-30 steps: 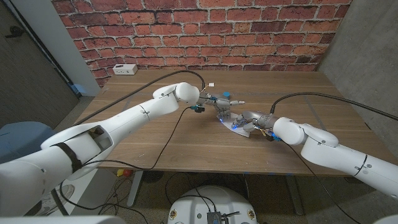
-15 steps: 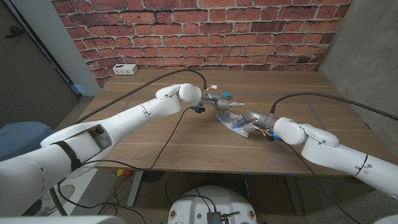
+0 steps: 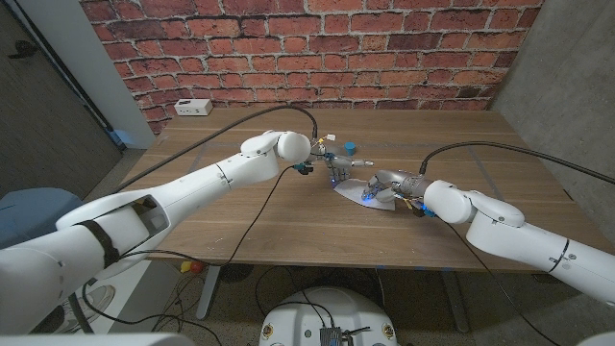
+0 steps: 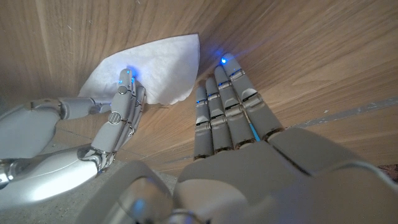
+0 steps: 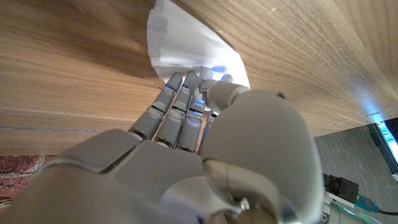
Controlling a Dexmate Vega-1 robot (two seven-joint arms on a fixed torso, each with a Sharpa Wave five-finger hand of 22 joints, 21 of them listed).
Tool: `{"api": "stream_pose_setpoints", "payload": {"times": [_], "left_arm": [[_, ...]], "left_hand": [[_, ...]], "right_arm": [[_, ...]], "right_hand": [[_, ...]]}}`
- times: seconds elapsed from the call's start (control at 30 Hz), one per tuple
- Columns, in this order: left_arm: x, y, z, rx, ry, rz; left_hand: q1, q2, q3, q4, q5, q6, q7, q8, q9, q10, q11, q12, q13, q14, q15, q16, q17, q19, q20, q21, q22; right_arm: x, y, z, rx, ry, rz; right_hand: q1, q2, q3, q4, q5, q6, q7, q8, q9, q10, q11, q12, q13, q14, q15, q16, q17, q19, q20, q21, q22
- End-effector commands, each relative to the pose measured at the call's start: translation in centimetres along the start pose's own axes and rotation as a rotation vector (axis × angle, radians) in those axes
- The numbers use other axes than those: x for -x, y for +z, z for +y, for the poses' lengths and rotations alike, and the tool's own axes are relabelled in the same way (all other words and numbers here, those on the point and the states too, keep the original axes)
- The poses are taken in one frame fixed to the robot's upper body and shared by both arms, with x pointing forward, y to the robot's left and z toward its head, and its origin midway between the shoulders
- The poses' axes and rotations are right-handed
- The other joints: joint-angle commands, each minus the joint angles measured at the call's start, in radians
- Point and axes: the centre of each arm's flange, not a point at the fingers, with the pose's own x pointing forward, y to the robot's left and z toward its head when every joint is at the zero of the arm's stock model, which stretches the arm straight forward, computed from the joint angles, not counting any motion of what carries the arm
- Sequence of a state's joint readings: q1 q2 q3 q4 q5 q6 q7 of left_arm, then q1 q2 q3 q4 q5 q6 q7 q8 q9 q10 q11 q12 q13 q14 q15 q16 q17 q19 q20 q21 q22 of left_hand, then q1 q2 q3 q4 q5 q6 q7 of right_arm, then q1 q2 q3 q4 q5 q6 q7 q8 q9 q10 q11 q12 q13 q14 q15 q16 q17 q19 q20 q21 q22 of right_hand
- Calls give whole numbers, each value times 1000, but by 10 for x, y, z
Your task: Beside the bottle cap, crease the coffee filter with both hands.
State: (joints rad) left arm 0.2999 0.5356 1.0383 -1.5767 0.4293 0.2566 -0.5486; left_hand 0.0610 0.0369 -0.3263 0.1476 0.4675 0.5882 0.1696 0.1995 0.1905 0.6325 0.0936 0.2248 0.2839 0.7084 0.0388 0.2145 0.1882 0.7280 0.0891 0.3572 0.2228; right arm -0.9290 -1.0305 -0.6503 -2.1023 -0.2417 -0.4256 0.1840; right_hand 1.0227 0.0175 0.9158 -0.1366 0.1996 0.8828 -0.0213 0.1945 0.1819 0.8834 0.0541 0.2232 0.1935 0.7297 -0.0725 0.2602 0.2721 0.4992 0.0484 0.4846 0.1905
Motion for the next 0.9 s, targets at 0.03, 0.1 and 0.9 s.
{"api": "stream_pose_setpoints", "payload": {"times": [0.03,0.1,0.9], "left_arm": [[-1,3,-1,-35,16,14],[4,5,2,-36,55,0],[98,-26,40,253,655,-141]], "left_hand": [[11,-3,-7,-2,8,-47,-13,-16,-2,-26,-20,-20,-17,-14,2,-9,-1,-11,-1,-5,-11],[13,-1,-7,-2,8,-76,-15,-21,-3,-51,-20,-31,-27,-8,4,-7,-1,-15,-2,-8,-12],[26,42,7,3,7,-177,-143,-15,-2,-136,0,-31,-71,-113,21,-33,4,-185,62,-80,-11]], "right_arm": [[7,4,-1,-31,16,-21],[8,4,-2,-55,4,-43],[34,-22,-34,-538,-260,-374]], "right_hand": [[-121,-16,-117,34,-31,-60,7,-17,2,-46,1,-17,6,-57,-5,9,40,6,15,12,0],[-138,-14,-141,31,-28,-82,4,-18,2,-79,1,-27,6,-71,2,8,48,1,18,11,-1],[-363,-51,-406,78,-2,-198,-15,-8,6,-207,-28,-27,9,-184,35,-11,70,-84,70,-17,-2]]}}
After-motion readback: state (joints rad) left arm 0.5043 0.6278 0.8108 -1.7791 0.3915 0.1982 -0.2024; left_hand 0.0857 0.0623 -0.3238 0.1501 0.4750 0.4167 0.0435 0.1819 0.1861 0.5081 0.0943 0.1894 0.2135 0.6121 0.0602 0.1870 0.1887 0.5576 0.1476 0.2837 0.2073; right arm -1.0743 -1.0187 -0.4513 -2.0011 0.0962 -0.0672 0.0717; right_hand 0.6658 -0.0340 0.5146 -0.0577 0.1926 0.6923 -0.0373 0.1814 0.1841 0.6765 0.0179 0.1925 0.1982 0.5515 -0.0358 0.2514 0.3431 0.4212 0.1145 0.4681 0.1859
